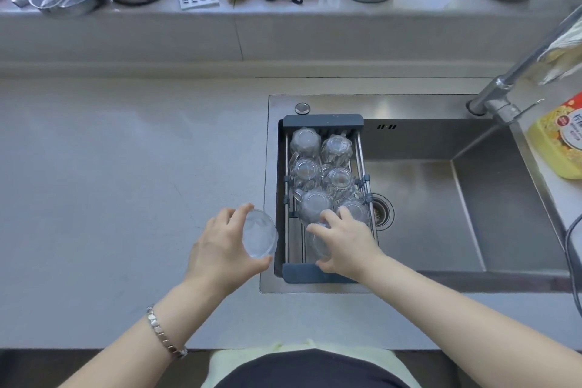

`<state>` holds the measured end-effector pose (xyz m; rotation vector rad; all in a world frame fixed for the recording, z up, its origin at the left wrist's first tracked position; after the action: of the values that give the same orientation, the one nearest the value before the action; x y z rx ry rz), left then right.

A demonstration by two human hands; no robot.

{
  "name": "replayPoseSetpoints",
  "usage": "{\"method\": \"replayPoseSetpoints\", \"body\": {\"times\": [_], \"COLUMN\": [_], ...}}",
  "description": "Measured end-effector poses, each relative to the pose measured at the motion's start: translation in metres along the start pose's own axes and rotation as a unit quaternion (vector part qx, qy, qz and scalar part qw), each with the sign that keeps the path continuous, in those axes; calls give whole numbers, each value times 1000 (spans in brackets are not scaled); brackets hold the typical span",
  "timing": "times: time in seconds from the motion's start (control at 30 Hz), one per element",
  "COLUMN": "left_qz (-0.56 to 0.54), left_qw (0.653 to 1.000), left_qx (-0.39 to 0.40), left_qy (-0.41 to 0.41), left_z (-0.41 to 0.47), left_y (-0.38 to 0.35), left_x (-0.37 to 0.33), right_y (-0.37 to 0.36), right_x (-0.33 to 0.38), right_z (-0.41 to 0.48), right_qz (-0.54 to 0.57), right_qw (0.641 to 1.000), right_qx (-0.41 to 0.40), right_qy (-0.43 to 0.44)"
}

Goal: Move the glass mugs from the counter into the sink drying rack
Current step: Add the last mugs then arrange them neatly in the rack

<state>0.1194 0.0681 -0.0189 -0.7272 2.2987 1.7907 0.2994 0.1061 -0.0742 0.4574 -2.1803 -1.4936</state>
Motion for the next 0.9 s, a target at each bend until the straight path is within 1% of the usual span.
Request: {"method": "replayPoseSetpoints", "body": {"times": [0.07,0.27,0.43,0.5,0.6,0.7,0.77,0.83,0.9], "left_qz": [-1,3,10,14,20,17,19,25,18], "left_qw": [1000,1000,1000,1000,999,1000,1000,999,1000], "left_qx": [3,0,7,14,22,19,16,19,24], "left_qy": [-2,-3,8,10,10,4,1,-5,-3], "left_z": [2,7,9,9,6,5,5,5,6], "left_y": [0,3,4,2,-3,-4,-5,-3,-2], "left_x": [0,2,11,12,11,8,7,3,-1], "right_y": [-1,-24,-46,-47,-46,-44,-44,-42,-32], "right_x": [-3,5,9,6,9,16,16,10,0], "right_z": [4,22,22,19,19,22,22,20,15], "right_qz": [43,90,109,97,71,142,205,253,297], "right_qw": [999,994,987,986,990,985,974,962,950], "right_qx": [-3,41,43,45,30,-7,-19,-16,-32], "right_qy": [-6,-44,-113,-131,-120,-97,-97,-96,-92]}}
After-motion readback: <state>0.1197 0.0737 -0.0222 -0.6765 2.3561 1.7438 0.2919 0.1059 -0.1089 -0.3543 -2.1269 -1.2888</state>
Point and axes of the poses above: each hand's wrist, its own z-axis towards the middle knuckle, its own y-axis out of the back of the hand, x = y × z, the point moved 6 cm from there along z, towards the middle knuckle, and after that the axes turned 3 degrees about -x, right-handed, at the moved point
